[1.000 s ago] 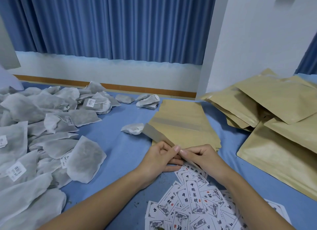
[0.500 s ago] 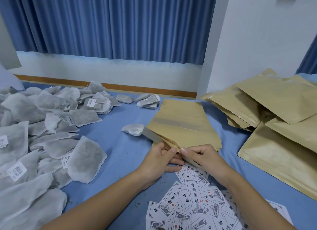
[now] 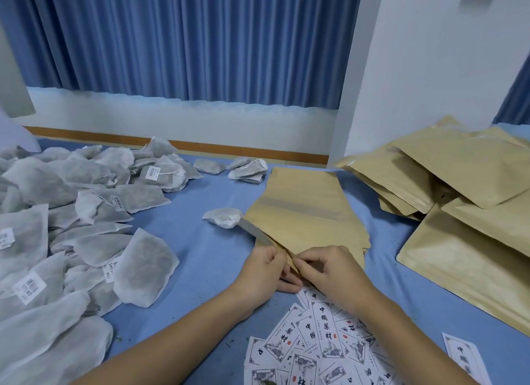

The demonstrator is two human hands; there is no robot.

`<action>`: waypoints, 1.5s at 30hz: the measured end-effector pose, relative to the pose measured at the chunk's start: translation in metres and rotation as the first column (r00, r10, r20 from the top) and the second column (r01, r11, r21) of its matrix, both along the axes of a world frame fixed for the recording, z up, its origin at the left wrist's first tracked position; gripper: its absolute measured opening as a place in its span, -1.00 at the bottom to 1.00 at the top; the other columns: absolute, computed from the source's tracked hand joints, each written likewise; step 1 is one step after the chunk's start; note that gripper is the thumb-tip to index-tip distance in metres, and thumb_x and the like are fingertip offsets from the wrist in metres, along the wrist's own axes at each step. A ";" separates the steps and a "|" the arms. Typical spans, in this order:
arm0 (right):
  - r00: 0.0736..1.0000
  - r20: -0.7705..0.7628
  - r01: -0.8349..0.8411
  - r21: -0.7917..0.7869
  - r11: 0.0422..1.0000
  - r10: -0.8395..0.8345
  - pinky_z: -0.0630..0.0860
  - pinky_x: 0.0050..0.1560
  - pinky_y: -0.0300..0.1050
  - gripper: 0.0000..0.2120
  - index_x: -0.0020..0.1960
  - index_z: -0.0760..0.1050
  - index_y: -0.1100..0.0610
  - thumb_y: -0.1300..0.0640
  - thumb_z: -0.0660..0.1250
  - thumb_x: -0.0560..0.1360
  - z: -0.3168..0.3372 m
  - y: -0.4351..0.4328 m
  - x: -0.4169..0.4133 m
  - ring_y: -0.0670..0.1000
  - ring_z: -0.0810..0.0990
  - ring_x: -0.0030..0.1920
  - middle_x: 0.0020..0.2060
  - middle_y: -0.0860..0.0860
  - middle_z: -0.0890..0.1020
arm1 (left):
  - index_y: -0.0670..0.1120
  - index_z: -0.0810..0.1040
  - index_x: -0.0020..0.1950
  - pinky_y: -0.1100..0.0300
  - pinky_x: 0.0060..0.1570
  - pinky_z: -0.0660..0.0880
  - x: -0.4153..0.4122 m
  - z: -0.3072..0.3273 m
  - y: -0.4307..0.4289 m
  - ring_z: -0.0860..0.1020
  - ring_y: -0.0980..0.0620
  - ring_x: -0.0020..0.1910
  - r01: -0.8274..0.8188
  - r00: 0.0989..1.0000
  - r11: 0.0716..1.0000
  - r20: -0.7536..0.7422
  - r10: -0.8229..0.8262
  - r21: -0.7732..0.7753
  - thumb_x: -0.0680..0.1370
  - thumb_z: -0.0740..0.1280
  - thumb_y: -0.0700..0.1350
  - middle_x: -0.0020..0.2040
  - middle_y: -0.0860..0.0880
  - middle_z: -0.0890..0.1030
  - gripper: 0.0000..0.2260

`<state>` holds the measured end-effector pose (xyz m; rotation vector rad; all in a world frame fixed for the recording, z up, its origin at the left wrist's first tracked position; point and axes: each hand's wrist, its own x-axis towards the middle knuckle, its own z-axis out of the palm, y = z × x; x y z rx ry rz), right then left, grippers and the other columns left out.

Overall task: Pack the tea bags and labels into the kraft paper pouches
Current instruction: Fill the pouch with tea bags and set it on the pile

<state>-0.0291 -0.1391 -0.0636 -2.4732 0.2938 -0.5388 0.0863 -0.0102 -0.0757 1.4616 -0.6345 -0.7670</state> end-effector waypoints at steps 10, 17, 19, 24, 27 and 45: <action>0.921 0.248 0.318 -0.038 0.947 -0.299 0.45 -0.25 -0.14 -0.83 -0.22 0.59 0.11 0.13 0.39 0.55 0.010 -0.025 -0.003 -0.02 0.51 -0.33 -0.38 -0.05 0.60 | -0.18 0.50 -0.29 0.14 -0.33 0.58 -0.025 0.004 0.002 0.58 -0.03 -0.44 0.105 0.971 0.994 0.214 -0.111 0.037 0.68 0.10 -0.19 -0.33 -0.18 0.63 -0.63; 0.908 0.117 0.407 -0.009 0.914 -0.403 0.48 -0.12 -0.34 -0.68 -0.01 0.68 -0.05 0.30 0.24 0.55 0.015 -0.015 0.005 0.05 0.60 -0.13 -0.23 -0.11 0.68 | -0.20 0.50 -0.45 0.02 -0.34 0.62 -0.018 0.008 0.005 0.57 -0.06 -0.49 0.004 0.990 0.999 0.142 -0.009 0.033 0.53 0.17 -0.30 -0.35 -0.26 0.63 -0.66; 0.851 0.211 0.473 0.087 0.877 -0.480 0.34 -0.25 -0.54 -0.62 -0.03 0.70 -0.01 0.39 0.23 0.52 0.024 -0.016 0.003 0.03 0.53 -0.22 -0.31 -0.20 0.61 | -0.25 0.41 -0.40 -0.06 -0.33 0.56 -0.016 0.008 0.008 0.50 0.00 -0.49 -0.133 0.934 0.989 0.340 0.104 0.060 0.47 0.26 -0.23 -0.44 -0.12 0.57 -0.76; 0.900 0.090 0.435 -0.100 0.895 -0.427 0.44 -0.32 0.00 -0.75 -0.08 0.57 0.03 0.32 0.21 0.50 0.021 0.002 0.005 0.19 0.43 -0.34 -0.41 0.08 0.53 | -0.11 0.45 -0.28 0.02 -0.28 0.40 -0.013 0.028 0.012 0.45 -0.09 -0.24 -0.143 -0.224 0.889 0.889 0.399 -0.435 0.52 0.26 -0.32 -0.20 -0.09 0.53 -0.80; 0.900 0.022 0.435 -0.119 0.892 -0.436 0.48 -0.32 0.10 -0.83 -0.13 0.46 0.10 0.29 0.19 0.36 0.022 0.010 0.010 0.23 0.39 -0.30 -0.42 0.08 0.51 | -0.10 0.54 -0.24 0.11 -0.22 0.40 -0.031 0.034 0.008 0.51 -0.07 -0.23 -0.050 -0.358 0.962 0.904 0.235 -0.270 0.43 0.39 -0.28 -0.19 -0.06 0.58 -0.89; 0.837 0.276 0.504 -0.056 0.862 -0.472 0.52 0.05 0.05 -0.13 0.50 0.25 -0.21 0.36 0.15 0.27 0.033 -0.003 0.005 0.04 0.44 0.30 0.40 -0.18 0.44 | 0.01 0.37 0.46 0.19 0.39 0.12 0.031 0.051 -0.082 0.34 -0.06 0.40 -0.124 0.573 0.920 0.783 -0.240 0.372 0.71 0.10 0.05 0.45 -0.06 0.39 -0.66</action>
